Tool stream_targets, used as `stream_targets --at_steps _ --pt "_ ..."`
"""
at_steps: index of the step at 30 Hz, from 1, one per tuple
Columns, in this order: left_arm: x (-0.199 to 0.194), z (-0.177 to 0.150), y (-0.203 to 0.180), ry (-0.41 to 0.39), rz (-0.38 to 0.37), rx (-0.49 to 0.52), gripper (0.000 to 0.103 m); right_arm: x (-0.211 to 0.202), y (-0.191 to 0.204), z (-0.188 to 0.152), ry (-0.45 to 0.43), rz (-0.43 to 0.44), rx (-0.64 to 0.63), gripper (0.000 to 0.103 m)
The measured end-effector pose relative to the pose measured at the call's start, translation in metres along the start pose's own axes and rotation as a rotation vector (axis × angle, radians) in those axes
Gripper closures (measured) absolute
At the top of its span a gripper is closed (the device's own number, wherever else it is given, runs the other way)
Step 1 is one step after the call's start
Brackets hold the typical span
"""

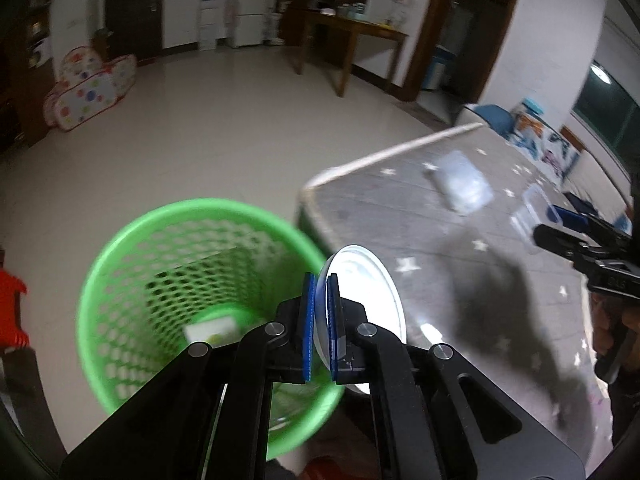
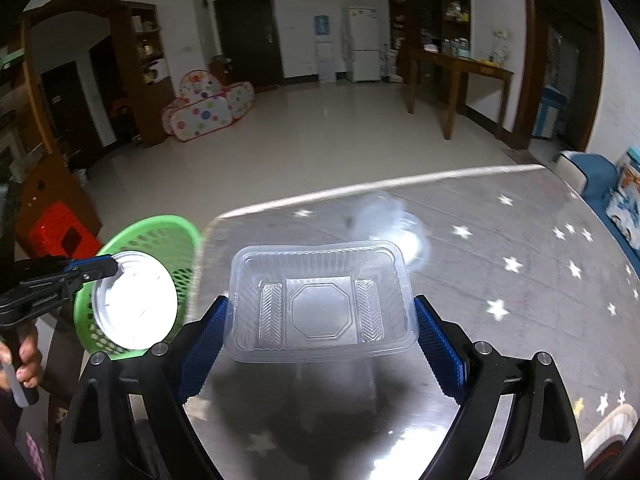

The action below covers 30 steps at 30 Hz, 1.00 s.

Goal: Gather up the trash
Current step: 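Carry the plate and clear tray over the wastebasket and release both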

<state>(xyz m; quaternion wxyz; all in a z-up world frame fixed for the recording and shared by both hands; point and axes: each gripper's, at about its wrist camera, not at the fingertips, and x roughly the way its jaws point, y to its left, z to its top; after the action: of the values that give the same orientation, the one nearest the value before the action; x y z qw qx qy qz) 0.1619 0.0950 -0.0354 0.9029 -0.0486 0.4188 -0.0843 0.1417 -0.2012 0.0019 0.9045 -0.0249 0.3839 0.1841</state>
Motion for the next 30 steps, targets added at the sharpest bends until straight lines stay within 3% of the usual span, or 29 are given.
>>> stream_targets --at_steps 6,16,24,30 --pt "0.0 -0.016 0.046 0.021 0.108 -0.05 0.099 0.012 0.04 0.006 0.01 0.074 -0.033 0.017" --pt "0.021 -0.049 0.096 0.127 0.237 -0.122 0.098 0.048 0.102 0.015 0.053 0.184 -0.076 0.017" --pt "0.024 -0.055 0.116 0.157 0.272 -0.167 0.097 0.084 0.137 0.018 0.109 0.249 -0.092 0.017" --pt "0.026 -0.061 0.126 0.17 0.248 -0.207 0.096 0.106 0.152 0.016 0.142 0.269 -0.096 0.017"
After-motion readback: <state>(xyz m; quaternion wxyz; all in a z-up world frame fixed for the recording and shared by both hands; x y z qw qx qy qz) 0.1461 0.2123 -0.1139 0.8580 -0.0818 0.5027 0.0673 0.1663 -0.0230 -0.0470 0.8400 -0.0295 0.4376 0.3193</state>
